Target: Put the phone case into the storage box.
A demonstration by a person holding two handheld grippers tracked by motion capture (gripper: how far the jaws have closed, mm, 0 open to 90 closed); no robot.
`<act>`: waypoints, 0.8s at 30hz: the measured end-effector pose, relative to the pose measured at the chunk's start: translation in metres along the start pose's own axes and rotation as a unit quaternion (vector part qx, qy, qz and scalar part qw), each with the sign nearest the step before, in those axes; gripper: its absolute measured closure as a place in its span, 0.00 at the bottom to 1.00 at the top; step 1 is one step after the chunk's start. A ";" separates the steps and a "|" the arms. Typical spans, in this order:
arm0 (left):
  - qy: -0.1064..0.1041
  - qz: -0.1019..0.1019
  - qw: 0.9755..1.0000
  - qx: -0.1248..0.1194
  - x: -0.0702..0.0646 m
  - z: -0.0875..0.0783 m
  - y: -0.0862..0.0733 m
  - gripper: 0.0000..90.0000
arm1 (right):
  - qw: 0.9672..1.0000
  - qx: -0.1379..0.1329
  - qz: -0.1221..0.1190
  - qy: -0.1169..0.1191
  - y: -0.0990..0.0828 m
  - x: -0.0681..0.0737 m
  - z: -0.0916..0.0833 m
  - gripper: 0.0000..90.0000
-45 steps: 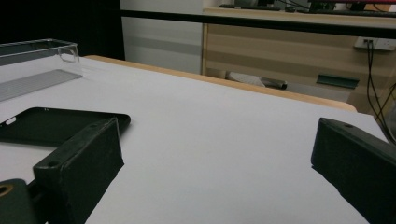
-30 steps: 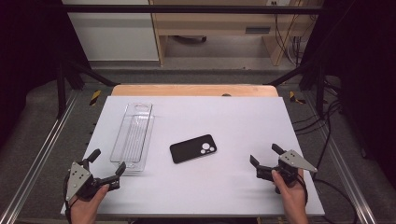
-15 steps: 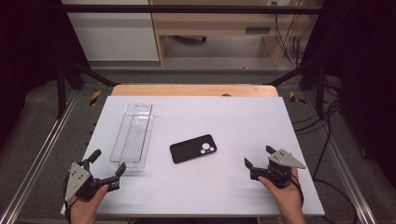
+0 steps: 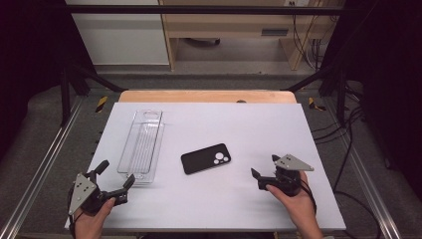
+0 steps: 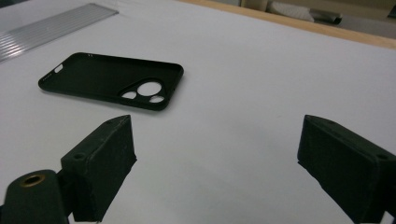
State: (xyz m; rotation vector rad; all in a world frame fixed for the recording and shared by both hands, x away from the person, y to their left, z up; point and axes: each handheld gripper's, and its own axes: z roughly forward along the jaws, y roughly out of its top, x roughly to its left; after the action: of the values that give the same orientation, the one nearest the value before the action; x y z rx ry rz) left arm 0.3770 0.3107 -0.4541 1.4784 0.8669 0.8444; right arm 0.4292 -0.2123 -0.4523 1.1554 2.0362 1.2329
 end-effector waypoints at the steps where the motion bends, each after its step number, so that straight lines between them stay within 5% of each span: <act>1: -0.001 0.000 1.000 -0.001 0.000 0.000 0.000 0.01 | 1.000 0.018 -0.001 0.006 0.008 0.001 0.007 0.14; 11: -0.004 0.005 1.000 0.002 -0.001 0.002 0.000 0.01 | 0.996 0.085 -0.015 0.022 0.043 0.007 0.047 0.15; 24: -0.006 0.011 1.000 0.004 -0.002 0.003 0.000 0.01 | 0.989 0.140 -0.024 0.032 0.058 0.017 0.084 0.15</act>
State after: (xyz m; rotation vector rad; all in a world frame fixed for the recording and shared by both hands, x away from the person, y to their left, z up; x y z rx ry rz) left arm 0.3782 0.3075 -0.4539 1.5017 0.8479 0.8484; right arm 0.5067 -0.1453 -0.4402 1.1956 2.3275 0.9943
